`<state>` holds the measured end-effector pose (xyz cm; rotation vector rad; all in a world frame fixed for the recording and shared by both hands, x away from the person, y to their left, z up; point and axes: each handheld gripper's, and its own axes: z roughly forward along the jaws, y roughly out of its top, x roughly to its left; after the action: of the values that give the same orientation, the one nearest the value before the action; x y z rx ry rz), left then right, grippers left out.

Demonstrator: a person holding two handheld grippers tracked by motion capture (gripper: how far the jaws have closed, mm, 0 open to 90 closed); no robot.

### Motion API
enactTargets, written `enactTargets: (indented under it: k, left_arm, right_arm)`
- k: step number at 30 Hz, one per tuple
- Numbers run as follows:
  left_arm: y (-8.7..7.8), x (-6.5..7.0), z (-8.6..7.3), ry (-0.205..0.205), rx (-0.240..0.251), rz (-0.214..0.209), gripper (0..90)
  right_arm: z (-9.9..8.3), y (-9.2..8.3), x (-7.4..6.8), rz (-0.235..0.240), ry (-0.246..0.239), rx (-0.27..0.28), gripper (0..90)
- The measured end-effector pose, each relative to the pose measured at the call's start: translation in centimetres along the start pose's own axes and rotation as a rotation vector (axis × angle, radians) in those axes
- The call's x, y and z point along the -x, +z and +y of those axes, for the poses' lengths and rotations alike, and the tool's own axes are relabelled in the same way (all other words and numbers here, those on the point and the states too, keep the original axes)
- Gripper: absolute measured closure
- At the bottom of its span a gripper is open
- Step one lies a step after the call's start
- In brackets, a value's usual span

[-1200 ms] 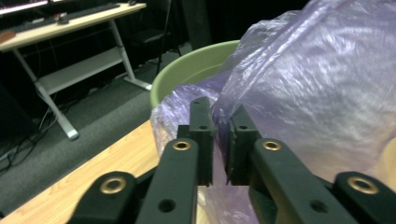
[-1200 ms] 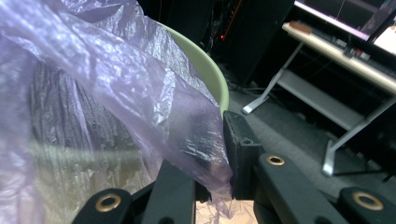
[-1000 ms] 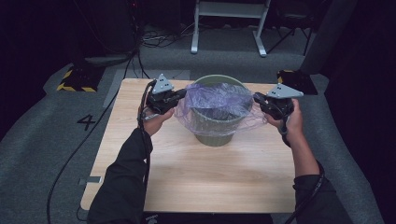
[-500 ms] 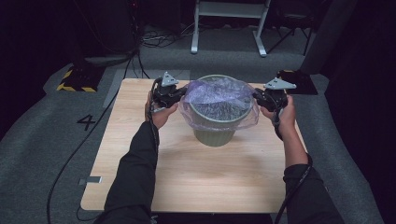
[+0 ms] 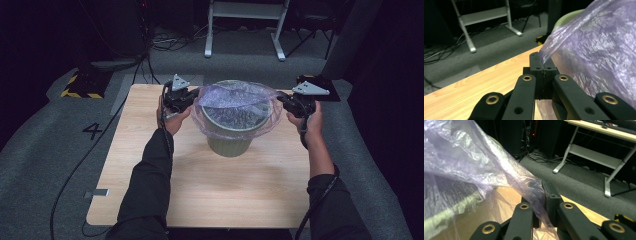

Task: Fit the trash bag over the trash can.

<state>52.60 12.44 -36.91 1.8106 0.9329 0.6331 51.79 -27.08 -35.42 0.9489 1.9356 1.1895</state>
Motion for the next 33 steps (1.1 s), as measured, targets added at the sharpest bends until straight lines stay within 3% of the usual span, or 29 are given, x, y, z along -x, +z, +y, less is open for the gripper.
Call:
enactTargets:
  k: [4, 6, 13, 19, 24, 30, 33]
  left_arm:
    - [1.1, 0.1, -0.2, 0.023, -0.056, 0.04, 89.8]
    - [1.4, -0.1, -0.4, 0.014, -0.081, 0.048, 89.8]
    - [2.9, -0.6, -1.8, -0.014, -0.206, 0.072, 89.8]
    - [4.3, -0.1, -3.2, -0.039, -0.272, 0.038, 89.8]
    - [5.4, 0.3, -4.3, -0.107, -0.323, -0.027, 89.7]
    - [6.3, 0.3, -5.1, -0.131, -0.411, -0.069, 89.7]
    - [6.4, 0.2, -5.6, -0.143, -0.413, -0.076, 89.7]
  right_arm:
    - [0.2, 1.1, -0.2, -0.024, 0.023, -0.017, 85.9]
    - [0.5, 1.8, -0.3, -0.045, 0.021, -0.04, 86.1]
    - [0.0, 3.6, -1.1, -0.035, 0.061, -0.077, 86.1]
    - [-0.9, 4.4, -0.9, -0.007, 0.114, -0.114, 86.9]
    - [-1.3, 5.0, -1.0, 0.008, 0.152, -0.143, 85.9]
    - [-1.7, 5.6, -1.1, 0.034, 0.2, -0.183, 85.7]
    - [-2.5, 5.6, -0.7, 0.041, 0.227, -0.196, 85.7]
